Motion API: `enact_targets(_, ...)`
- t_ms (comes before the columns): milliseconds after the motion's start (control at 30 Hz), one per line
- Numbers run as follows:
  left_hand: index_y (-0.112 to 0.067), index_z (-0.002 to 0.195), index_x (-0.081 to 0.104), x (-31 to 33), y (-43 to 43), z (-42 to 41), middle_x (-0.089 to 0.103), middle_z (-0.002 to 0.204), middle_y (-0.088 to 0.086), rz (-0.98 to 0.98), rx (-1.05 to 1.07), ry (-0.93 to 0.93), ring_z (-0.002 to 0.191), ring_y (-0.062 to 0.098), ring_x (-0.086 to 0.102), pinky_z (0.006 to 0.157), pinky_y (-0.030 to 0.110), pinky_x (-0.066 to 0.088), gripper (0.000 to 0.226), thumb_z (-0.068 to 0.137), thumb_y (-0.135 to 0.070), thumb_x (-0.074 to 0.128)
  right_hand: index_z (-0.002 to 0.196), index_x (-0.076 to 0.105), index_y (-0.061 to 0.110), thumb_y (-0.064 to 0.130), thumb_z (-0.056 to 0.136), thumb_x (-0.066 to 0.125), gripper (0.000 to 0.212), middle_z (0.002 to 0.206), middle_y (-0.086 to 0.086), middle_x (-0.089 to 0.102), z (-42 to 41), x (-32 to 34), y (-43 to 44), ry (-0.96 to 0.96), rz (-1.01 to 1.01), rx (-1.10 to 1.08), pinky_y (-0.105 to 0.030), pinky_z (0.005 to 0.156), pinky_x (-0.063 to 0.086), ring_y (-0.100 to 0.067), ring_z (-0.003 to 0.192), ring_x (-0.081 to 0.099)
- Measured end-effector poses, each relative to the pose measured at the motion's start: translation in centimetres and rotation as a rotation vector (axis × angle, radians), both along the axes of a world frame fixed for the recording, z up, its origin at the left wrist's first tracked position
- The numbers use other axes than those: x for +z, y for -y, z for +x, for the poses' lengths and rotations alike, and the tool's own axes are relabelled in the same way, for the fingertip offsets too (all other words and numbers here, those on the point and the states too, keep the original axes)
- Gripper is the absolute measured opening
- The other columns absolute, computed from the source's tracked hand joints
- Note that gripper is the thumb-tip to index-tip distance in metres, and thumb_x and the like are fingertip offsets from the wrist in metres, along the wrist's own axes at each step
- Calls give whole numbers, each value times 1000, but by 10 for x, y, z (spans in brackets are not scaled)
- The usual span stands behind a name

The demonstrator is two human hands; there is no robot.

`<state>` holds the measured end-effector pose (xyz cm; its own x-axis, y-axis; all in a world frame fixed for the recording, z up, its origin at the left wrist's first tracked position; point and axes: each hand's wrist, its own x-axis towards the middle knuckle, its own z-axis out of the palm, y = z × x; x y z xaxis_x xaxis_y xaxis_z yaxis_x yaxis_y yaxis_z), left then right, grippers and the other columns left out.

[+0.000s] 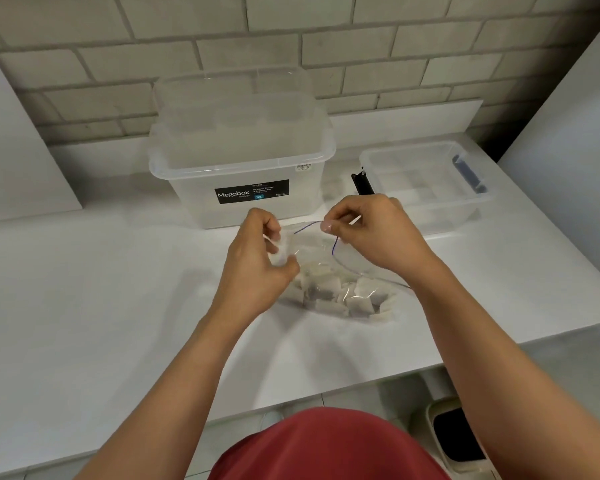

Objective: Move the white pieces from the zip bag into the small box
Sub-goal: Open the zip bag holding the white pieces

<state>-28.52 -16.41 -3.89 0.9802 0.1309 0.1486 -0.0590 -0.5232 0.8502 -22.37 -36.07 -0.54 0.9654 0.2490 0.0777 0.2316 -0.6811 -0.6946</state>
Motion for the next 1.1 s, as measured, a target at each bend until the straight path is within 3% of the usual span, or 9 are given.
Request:
enact_targets(67,-24,115,48,0,1,-1,48,131,-8,262,-142,216,117,15,50,86,33,53,48,80,-5,74,80,76,33,35,89,78,9,72,19,72,-4,0,-3,-9,-13,56,-29,86,51,7,72,65)
enact_targets(133,-24,109,53,2,4,1,44,144,-7,356,-251,302,129,18,43,86,36,52,41,81,2,68,83,78,30,34,89,78,8,73,18,72,-7,0,-5,-12,-8,73,-29,85,52,6,70,64)
enact_targets(267,-25,96,72,-3,4,8,64,128,-8,419,-266,307,117,18,55,84,43,55,34,84,5,62,87,77,32,39,88,78,7,75,20,72,-15,0,-2,-33,13,21,-38,90,54,-1,77,66)
enact_targets(433,-25,113,75,2,6,9,68,114,-13,268,-222,225,87,2,60,82,11,46,40,82,0,68,121,54,39,39,86,77,42,106,20,66,-41,7,11,-62,-90,0,-38,86,56,-4,89,67)
enact_targets(567,-26,119,73,2,10,9,64,114,-16,235,-241,193,86,-8,58,77,3,41,48,79,0,71,103,46,36,31,89,67,26,99,19,65,-62,1,19,-24,-181,-60,-43,82,56,-16,89,67)
enact_targets(733,-30,135,61,-1,0,2,52,129,-13,276,-304,100,99,1,55,86,16,44,63,79,-3,72,92,65,32,21,90,64,12,84,20,72,-57,-4,30,-22,-71,-276,-37,81,55,-9,86,67)
enact_targets(900,-24,118,47,8,8,-2,47,129,-7,439,-296,214,117,21,47,93,32,42,55,75,-13,79,96,67,33,22,95,66,11,88,20,71,-58,1,24,-1,6,-191,-35,81,55,-4,75,69)
enact_targets(1033,-27,134,54,23,21,11,62,121,-4,545,-361,320,109,23,57,91,40,49,46,91,-33,71,98,68,31,23,97,67,8,89,20,70,-61,5,24,42,41,-113,-40,81,56,-3,74,69)
enact_targets(1100,-25,119,69,24,24,19,68,103,-3,626,-386,373,96,26,60,82,46,53,24,96,-32,66,102,67,33,27,96,69,9,90,22,70,-62,4,26,78,44,-98,-42,83,57,-4,80,69)
